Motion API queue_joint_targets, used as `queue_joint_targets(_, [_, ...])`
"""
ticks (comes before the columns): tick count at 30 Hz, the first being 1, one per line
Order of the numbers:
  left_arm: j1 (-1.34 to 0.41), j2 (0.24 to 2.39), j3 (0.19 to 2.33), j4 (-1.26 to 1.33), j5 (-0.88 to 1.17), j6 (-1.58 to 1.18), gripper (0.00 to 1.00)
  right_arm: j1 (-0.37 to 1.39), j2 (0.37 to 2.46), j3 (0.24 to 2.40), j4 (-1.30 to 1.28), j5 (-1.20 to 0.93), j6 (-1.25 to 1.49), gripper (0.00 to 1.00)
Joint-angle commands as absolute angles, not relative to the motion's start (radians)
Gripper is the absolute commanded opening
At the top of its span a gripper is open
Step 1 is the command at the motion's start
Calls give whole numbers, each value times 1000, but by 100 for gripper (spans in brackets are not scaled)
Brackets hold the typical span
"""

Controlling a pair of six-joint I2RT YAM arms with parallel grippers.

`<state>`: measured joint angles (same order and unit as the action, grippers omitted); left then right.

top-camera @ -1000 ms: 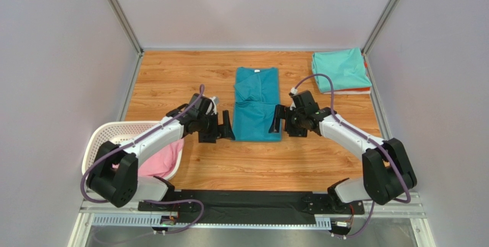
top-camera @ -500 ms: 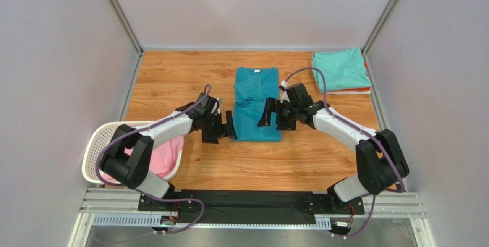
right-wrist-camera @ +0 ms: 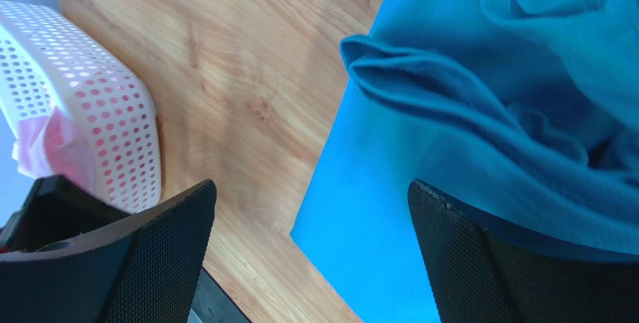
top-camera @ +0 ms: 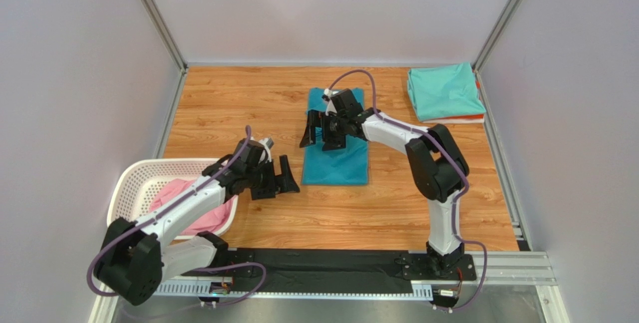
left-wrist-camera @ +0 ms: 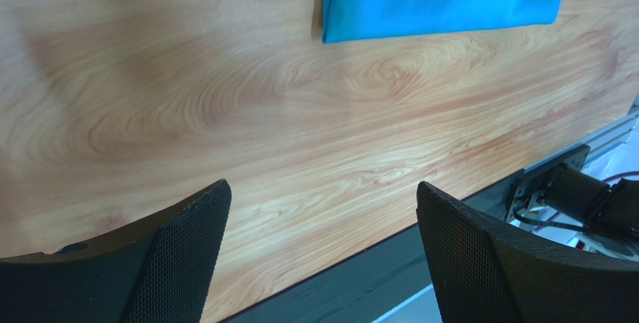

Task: Fold and stack the t-shirts
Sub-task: Fold the tshirt

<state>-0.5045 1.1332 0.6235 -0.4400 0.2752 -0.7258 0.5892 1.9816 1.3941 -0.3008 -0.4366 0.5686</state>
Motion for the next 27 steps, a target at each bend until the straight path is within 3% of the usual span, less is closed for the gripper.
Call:
queue_joint_targets(1, [-506, 1042, 594, -479, 244, -750, 100, 610, 2055, 1509, -282, -456, 578, 100])
queue_joint_targets(14, [-506, 940, 558, -555, 186, -738, 100, 611, 2267, 1781, -348, -313, 502, 100])
queue_joint_targets(27, [-506, 963, 583, -571, 179, -736, 100, 600, 2353, 1945, -448, -403, 425, 100])
